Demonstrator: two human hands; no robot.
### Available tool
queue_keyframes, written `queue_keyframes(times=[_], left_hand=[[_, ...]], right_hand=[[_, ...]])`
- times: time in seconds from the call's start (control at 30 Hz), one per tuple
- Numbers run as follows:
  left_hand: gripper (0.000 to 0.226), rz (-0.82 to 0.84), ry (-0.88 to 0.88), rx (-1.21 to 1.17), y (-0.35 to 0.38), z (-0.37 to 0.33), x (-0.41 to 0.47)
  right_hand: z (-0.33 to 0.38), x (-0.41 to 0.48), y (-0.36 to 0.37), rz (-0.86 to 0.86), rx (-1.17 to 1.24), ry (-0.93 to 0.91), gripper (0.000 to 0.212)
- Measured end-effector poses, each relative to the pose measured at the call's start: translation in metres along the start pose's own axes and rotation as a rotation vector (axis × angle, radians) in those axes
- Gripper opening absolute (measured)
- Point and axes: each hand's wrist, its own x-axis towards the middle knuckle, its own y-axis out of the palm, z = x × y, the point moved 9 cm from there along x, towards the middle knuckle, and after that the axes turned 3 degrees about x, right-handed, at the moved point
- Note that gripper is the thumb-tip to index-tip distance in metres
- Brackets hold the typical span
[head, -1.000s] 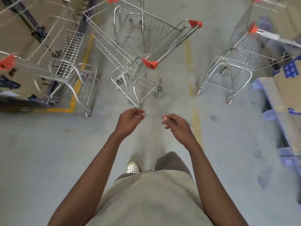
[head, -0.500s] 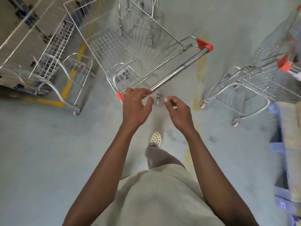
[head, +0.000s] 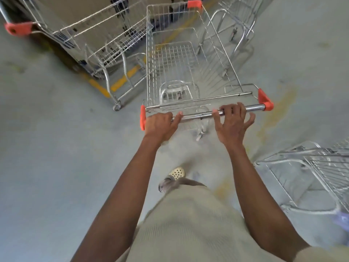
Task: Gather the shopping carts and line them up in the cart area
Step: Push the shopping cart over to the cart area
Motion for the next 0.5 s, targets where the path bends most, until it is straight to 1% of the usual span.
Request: queue_keyframes(times=[0.07, 0.13, 0.2, 0.3, 0.4, 0.5], left_hand=[[0.073, -0.048, -0.067, -0.015, 0.004, 0.009, -0.013], [0.072, -0.092, -0.150, -0.028, 0.014, 0.020, -0.033], [0.069, -0.126, -0.237, -0.036, 0.025, 0.033, -0.061], [0.064, -0.179, -0.351, -0.063, 0.041, 0.042, -0.112], [0.064, -0.198, -0.421, -0.106, 0.062, 0.032, -0.166], [0.065, -0.252, -0.544, -0.167, 0.081, 0.018, -0.227]], right_hand=[[0.005, -0.008, -0.002, -0.001, -0.029, -0.062, 0.040], [0.011, -0.019, -0.011, -0.034, -0.007, -0.157, 0.045], [0.018, -0.036, -0.021, -0.058, 0.048, -0.254, 0.042], [0.026, -0.067, -0.038, -0.069, 0.086, -0.318, 0.036], [0.023, -0.095, -0.055, -0.060, 0.079, -0.355, 0.032], [0.017, -0.120, -0.073, -0.055, 0.088, -0.419, 0.032]])
